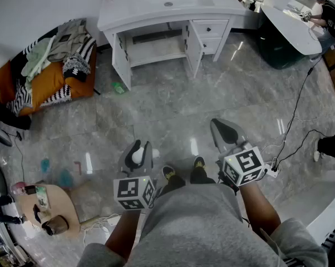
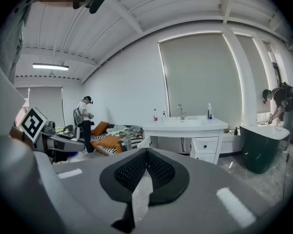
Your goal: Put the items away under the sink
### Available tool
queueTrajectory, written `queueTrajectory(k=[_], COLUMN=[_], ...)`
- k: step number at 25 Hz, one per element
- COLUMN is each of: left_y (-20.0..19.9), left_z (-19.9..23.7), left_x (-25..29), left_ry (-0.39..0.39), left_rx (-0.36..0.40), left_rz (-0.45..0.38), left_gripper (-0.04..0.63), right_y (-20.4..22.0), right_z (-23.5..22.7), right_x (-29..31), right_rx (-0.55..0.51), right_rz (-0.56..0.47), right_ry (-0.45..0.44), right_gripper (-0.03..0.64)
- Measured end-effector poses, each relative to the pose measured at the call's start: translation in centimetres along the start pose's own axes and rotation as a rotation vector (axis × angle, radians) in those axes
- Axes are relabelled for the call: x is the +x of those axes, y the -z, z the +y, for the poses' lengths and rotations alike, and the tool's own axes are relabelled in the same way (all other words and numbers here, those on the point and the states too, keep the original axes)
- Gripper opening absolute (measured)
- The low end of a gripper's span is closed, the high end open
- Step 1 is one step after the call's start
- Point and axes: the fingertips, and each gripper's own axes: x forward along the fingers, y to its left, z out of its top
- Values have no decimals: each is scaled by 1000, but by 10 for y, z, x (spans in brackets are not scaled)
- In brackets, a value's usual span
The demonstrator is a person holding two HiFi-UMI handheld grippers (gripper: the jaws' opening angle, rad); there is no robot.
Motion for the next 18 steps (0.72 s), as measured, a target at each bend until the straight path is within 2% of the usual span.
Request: queueTrajectory(k=[6, 18], left_y=[2, -7], left_z=[16, 56], left_x=[-12, -38], left_ry=[6, -9], left_rx=[6, -23], left_rz=[-5, -68], left_gripper=[117, 117], right_y=[4, -12], right_z=[24, 67], right_x=[3, 18], right_rx=[1, 11], right_rz=[1, -37], right_ry=[12, -21], right_gripper=[-5, -3])
